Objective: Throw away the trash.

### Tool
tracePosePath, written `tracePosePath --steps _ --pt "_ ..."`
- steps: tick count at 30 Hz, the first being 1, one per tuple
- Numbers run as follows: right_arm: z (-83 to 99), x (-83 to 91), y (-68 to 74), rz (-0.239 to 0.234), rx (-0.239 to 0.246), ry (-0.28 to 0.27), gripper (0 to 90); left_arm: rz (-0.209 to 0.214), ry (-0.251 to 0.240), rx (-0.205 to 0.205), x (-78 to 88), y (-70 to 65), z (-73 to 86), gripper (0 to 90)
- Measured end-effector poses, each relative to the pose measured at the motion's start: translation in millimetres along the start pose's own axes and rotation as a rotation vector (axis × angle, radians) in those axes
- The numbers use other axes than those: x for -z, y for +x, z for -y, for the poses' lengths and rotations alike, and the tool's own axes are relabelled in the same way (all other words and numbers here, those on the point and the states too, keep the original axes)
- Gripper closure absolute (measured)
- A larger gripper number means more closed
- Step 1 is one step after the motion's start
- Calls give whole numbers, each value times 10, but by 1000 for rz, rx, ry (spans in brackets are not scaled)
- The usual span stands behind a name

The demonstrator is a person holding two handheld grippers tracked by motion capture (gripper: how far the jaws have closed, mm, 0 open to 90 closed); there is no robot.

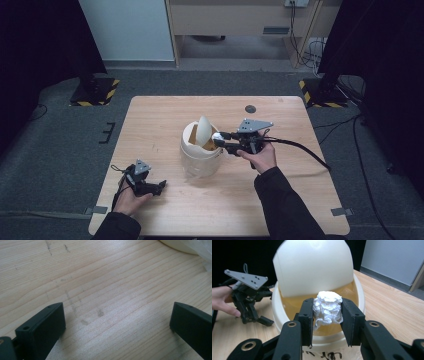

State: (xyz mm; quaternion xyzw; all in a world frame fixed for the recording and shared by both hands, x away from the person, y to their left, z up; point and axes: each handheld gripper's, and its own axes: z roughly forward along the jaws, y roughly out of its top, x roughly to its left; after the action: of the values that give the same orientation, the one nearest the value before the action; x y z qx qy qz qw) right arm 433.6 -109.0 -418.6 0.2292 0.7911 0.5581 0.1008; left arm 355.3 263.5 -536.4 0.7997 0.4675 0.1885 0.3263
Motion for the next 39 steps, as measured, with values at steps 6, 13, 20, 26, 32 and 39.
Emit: tracePosePath --steps 6,13,20,26,32,39 --pt "36 -89 -19 3 -2 21 640 0 0 0 0 0 0 0" --pt "60 -157 -34 -9 -10 36 602 0 0 0 0 0 0 0" --pt "37 -107 -32 0 -4 13 427 0 0 0 0 0 0 0" --pt "-56 116 -81 89 -9 -49 314 0 0 0 0 -1 0 0" --pt "86 395 -213 198 -86 -45 251 -1 0 0 0 -2 0 0" --pt "407 647 -275 242 -148 42 230 -1 0 1 0 -3 0 0"
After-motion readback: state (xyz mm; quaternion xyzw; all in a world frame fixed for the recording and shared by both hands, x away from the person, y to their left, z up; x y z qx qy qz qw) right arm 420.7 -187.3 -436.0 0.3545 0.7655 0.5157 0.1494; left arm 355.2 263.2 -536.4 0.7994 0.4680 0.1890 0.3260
